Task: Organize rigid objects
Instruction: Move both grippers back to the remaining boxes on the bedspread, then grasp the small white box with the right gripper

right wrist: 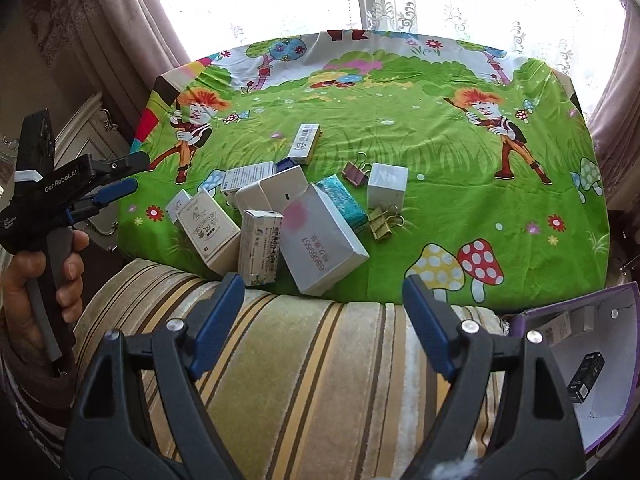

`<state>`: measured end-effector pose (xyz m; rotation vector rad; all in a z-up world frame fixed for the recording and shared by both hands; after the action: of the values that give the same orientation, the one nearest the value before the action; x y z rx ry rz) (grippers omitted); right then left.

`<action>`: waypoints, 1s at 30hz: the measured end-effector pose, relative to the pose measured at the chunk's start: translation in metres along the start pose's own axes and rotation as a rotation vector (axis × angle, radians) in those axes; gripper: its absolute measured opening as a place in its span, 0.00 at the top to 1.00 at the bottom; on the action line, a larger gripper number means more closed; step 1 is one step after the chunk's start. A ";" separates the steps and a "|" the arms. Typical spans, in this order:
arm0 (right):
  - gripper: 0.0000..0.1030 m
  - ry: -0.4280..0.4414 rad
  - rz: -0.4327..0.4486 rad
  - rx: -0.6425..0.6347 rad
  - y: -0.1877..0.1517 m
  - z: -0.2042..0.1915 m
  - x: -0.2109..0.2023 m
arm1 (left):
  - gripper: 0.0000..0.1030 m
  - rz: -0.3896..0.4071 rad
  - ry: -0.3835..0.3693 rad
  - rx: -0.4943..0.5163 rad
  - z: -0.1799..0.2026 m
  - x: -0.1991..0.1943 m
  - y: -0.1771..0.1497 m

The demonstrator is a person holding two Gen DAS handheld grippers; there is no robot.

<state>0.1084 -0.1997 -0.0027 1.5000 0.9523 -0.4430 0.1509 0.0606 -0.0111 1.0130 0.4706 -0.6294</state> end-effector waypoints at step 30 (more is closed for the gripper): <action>0.19 0.004 -0.162 0.111 0.025 -0.049 0.118 | 0.24 -0.066 -0.038 -0.170 -0.025 0.018 -0.022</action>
<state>0.1846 -0.1149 -0.0666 1.5292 1.0714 -0.6185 0.1471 0.0694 -0.0480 0.8255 0.5174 -0.6550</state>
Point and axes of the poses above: each gripper's, at about its wrist camera, not at the fingertips, and x roughly the way its jaws point, z to its right, y to its top, the point moved 6 cm from there along x, roughly the way its jaws point, and after that the axes turned 8 degrees about z, right-handed, at the moved point
